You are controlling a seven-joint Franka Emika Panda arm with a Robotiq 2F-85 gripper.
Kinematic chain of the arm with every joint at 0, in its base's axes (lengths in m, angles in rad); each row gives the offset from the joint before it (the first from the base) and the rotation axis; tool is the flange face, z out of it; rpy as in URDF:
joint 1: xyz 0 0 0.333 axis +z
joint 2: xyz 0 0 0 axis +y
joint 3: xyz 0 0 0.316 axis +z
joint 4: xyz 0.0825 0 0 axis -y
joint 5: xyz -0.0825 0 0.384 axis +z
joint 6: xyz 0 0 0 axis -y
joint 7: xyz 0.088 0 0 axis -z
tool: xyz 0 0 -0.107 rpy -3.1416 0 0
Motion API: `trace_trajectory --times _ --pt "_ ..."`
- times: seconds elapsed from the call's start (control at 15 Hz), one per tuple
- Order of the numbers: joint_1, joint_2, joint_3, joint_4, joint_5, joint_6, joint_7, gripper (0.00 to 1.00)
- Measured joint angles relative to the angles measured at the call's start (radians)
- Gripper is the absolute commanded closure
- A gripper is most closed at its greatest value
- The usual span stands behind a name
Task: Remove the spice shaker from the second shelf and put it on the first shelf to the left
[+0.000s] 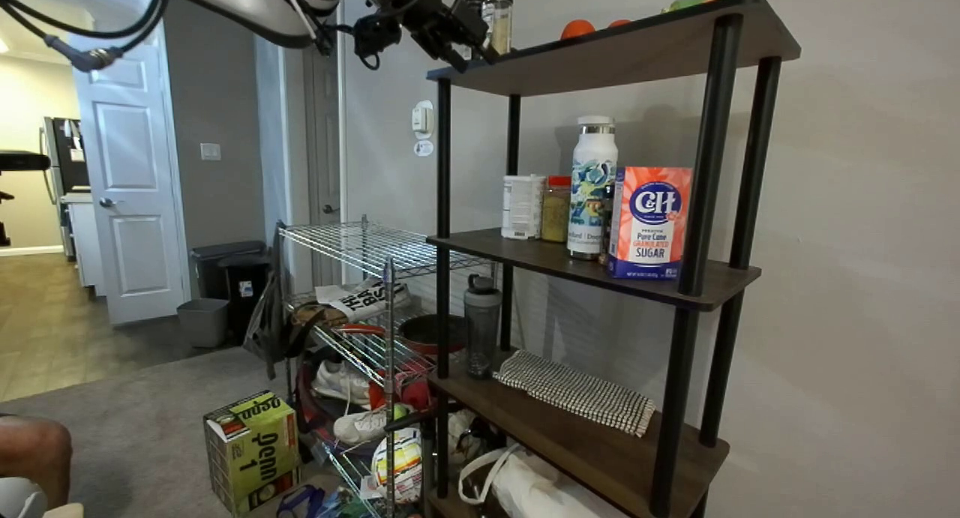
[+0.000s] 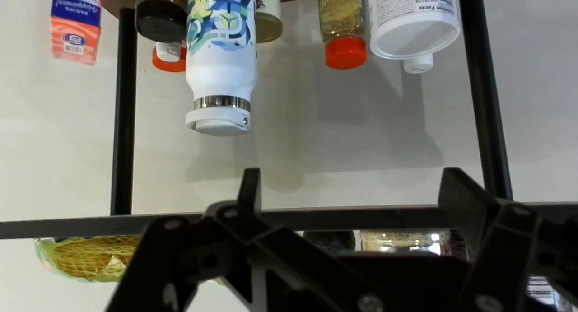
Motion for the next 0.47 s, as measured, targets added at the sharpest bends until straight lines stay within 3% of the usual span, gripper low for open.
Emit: trace_trajectory --times 0.47 --pt "-0.004 -0.067 -0.012 -0.096 0.049 0.002 0.000 0.00"
